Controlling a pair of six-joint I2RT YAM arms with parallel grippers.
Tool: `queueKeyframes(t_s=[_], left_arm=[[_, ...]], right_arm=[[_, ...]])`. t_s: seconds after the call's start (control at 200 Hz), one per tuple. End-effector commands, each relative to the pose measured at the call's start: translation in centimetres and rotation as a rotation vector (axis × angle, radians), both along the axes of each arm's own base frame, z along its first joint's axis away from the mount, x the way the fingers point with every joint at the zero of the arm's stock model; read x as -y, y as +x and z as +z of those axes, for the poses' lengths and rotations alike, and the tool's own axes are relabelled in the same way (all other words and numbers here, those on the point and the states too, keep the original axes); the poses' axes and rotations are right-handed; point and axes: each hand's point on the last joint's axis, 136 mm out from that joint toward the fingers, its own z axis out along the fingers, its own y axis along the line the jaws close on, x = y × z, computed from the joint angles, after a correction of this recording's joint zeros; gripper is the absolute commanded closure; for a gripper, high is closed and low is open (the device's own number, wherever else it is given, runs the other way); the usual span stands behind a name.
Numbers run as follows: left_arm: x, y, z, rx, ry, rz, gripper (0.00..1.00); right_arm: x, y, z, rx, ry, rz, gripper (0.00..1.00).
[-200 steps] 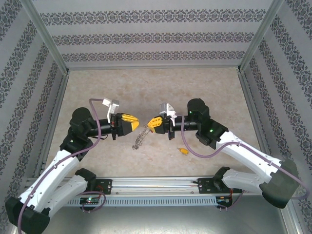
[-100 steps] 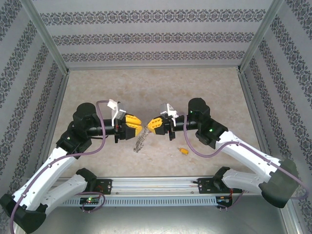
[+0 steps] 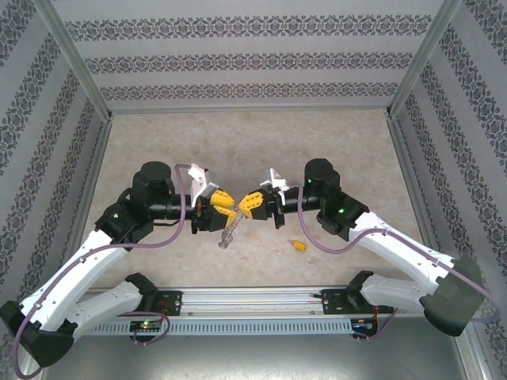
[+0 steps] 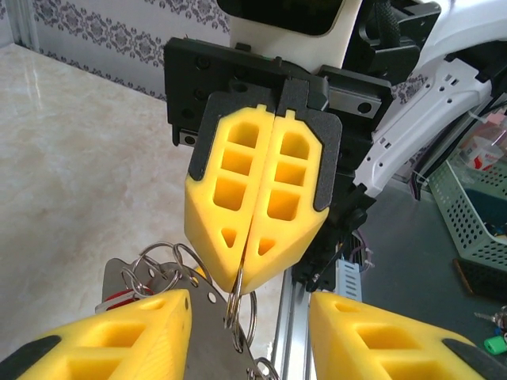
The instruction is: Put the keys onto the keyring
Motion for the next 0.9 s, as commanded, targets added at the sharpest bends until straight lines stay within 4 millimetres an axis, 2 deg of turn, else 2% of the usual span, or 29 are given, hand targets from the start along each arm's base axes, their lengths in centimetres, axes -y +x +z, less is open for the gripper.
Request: queueKeyframes(t_s=[0.0,0.23,0.345,0.4,0.684,0.789,0.894], left_arm=[[0.3,-0.4,0.0,0.040,0.048,-0.016,0.60],[0.8,-0.1,-0.7,0.050,0.104,-0.010,0.77],[0.8,-0.1,-0.9,0.064,0.128,-0.004,0.90],[1.0,0.0,-0.8,0.068,0.129,-0.005,1.00],[1.1,-0.3,-1.2,0.071,0.133,-0.028,1.00],[0.7,0.3,-1.3,0.117,0.148,0.006,1.00],[0.4,-0.3,-0.6,0.172,0.125,-0.012,1.00]], right_arm=[[0.1,-0.5,1.8,0.044,0.055,0.035,1.00],[0.2,-0.6,1.7,0.045,0.055,0.033,1.00],[0.1,-0.6,1.7,0.046,0.054,0.038,1.00],[0.0,-0.7,1.5,0.045,0.051,0.041,1.00],[0.0,-0.6,1.4,0.053,0.044,0.033,1.00],[-0.1,-0.5,1.1,0.060,0.031,0.020,1.00],[0.0,-0.4,0.8,0.062,0.022,0.008,1.00]])
